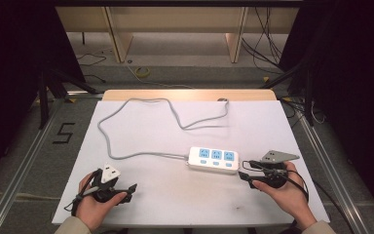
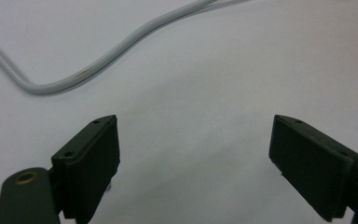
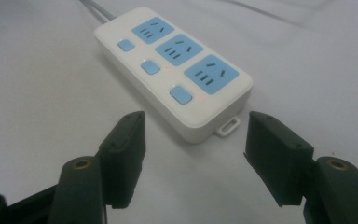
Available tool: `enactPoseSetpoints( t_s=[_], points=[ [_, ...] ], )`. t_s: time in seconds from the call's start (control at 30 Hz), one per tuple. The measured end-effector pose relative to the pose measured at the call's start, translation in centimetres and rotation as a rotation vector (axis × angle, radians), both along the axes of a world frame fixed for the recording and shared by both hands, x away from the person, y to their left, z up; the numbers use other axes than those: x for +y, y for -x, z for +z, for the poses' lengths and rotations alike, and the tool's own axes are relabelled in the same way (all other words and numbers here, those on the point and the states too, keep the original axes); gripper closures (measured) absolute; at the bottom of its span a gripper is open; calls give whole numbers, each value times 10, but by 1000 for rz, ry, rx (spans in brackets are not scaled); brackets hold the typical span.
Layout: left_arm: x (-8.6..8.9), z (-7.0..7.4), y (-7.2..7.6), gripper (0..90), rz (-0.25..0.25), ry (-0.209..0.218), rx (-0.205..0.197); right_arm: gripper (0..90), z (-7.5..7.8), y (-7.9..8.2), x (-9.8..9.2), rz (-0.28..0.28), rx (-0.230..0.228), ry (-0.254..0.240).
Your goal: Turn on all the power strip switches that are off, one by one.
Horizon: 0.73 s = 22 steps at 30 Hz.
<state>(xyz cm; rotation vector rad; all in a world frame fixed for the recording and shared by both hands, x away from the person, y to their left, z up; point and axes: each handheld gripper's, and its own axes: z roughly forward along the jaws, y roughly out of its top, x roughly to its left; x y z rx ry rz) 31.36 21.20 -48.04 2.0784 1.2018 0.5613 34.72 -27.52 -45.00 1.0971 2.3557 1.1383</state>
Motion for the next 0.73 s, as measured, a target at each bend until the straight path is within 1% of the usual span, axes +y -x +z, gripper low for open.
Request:
enactPoseSetpoints(
  t_s=[0.27,0.53,0.73],
  points=[
    [0,0,0,159,-5,-2,-3,362,-9,8,-4,-11,-4,-16],
    [-1,-2,-2,157,-7,6,-7,346,-10,9,-2,-4,-3,-6],
    [-4,-5,-4,156,-22,4,4,346,-10,9,-2,-4,-6,-3]
  ],
)
